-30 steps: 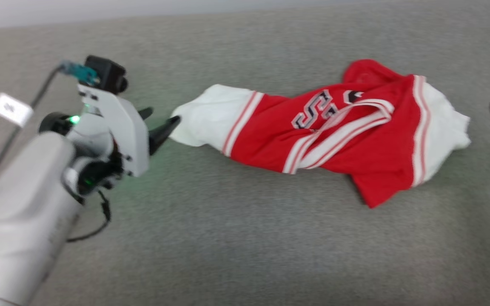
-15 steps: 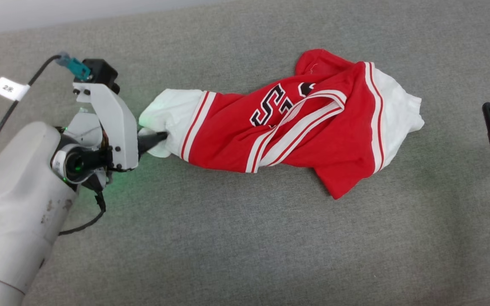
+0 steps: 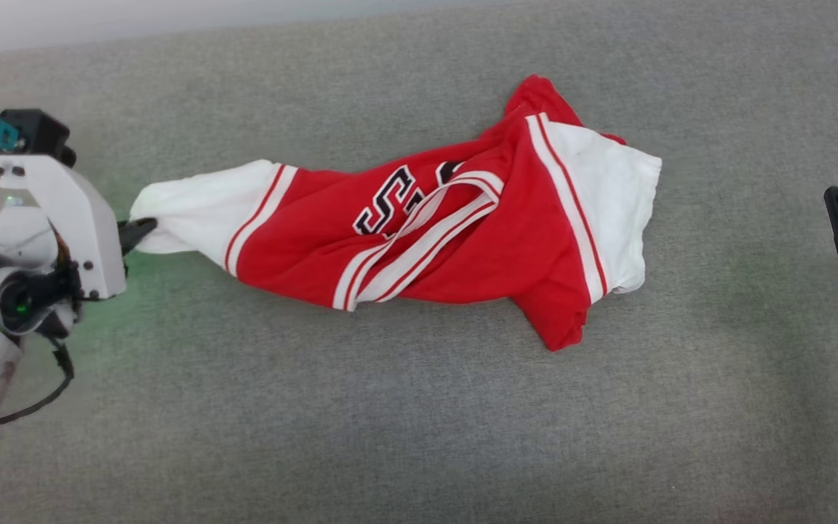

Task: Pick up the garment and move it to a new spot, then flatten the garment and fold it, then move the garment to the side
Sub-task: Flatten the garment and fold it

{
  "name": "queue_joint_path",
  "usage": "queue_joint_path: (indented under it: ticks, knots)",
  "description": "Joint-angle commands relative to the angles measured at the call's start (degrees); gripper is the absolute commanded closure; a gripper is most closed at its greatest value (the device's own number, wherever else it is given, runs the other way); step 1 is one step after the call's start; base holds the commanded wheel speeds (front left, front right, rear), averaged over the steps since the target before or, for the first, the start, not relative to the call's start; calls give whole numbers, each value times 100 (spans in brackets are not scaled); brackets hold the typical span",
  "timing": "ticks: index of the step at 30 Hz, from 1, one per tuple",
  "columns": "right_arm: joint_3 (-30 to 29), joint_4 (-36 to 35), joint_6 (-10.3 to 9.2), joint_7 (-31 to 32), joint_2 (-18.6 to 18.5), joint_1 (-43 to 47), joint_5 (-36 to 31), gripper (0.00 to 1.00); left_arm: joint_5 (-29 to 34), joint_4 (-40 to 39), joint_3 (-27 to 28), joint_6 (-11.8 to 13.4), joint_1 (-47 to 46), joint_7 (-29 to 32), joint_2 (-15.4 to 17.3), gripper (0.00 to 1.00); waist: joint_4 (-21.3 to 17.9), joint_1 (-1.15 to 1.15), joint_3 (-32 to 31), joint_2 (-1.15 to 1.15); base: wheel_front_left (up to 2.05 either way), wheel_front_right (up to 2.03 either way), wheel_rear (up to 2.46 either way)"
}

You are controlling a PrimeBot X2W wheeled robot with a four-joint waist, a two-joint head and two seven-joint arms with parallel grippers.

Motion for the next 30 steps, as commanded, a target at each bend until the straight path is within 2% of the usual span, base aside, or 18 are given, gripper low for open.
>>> queue_joint_path:
  ticks: [1, 5, 6, 7, 8, 14, 23, 26, 30]
  knots:
    - [4, 6, -8, 17, -2, 75, 25, 0, 62, 16, -11, -4, 29, -31, 33, 100, 42, 0, -23, 0, 0, 0, 0]
    - [125, 13, -8, 199, -40, 87, 74, 0, 83, 8, 11, -2, 43, -251, -29, 100, 110, 0, -37, 0, 0, 0, 0]
    - [171, 3, -8, 255, -65, 82, 89, 0, 105, -14, 21, -2, 38, -346, -44, 67, 129, 0, -39, 0, 0, 0, 0]
    - [219, -13, -8, 320, -93, 67, 104, 0, 174, -44, 11, -3, 32, -464, -42, 25, 148, 0, -39, 0, 0, 0, 0]
    - [264, -24, -8, 395, -121, 45, 131, 0, 271, -74, -10, -3, 38, -609, -15, 0, 168, 0, -40, 0, 0, 0, 0]
    - [621, -20, -8, 1051, -431, -252, 227, 0, 767, -474, 14, 117, 364, -1931, 25, 0, 375, 0, -63, 0, 0, 0, 0]
    - [1240, 673, -8, 2634, -799, -1371, 463, 0, 1447, -1754, 81, 870, 1430, -4206, -358, 0, 976, 0, 96, 0, 0, 0, 0]
    - [1364, 1108, -8, 3147, -876, -1811, 466, 0, 1780, -2057, 133, 1262, 1741, -4586, -508, 0, 1186, 0, 189, 0, 0, 0, 0]
    - [1587, 1572, -8, 3776, -906, -2277, 491, 0, 2145, -2585, 290, 1560, 2199, -4695, -781, 0, 1401, 0, 285, 0, 0, 0, 0]
